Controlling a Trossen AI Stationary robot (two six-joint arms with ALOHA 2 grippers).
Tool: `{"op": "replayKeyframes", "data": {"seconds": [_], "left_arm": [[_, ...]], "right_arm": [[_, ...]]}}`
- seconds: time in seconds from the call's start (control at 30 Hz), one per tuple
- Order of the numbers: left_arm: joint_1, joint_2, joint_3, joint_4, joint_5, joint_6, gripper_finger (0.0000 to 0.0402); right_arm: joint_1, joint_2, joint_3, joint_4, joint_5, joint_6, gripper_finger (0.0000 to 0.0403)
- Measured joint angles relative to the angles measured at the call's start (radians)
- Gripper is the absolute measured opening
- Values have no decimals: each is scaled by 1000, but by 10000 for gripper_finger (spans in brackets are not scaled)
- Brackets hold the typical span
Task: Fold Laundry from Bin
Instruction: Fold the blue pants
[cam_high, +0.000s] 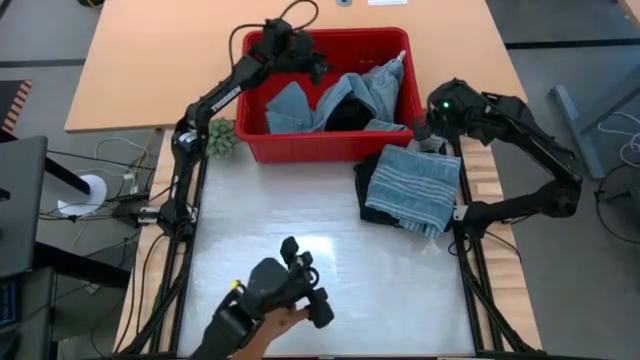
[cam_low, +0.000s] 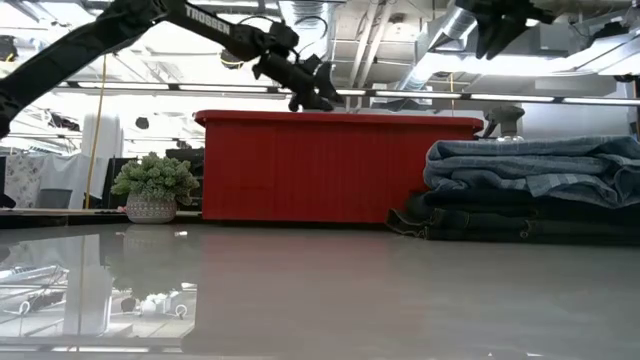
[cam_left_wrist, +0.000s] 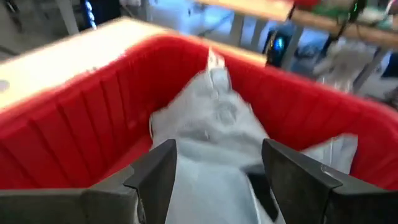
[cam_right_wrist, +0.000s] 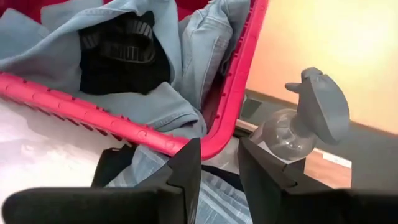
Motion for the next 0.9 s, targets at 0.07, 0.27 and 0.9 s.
{"op": "replayKeyframes", "data": {"seconds": [0.07, 0.27, 0.9], "left_arm": [[-2, 14, 11, -40, 4, 7, 226], [-51, 22, -7, -94, -94, 124, 226], [-189, 197, -12, -108, -573, 286, 220]], "right_arm": [[-8, 0, 0, 3, -1, 24, 133], [-22, 7, 0, 29, -1, 80, 133], [-23, 109, 0, 57, -29, 105, 133]]}}
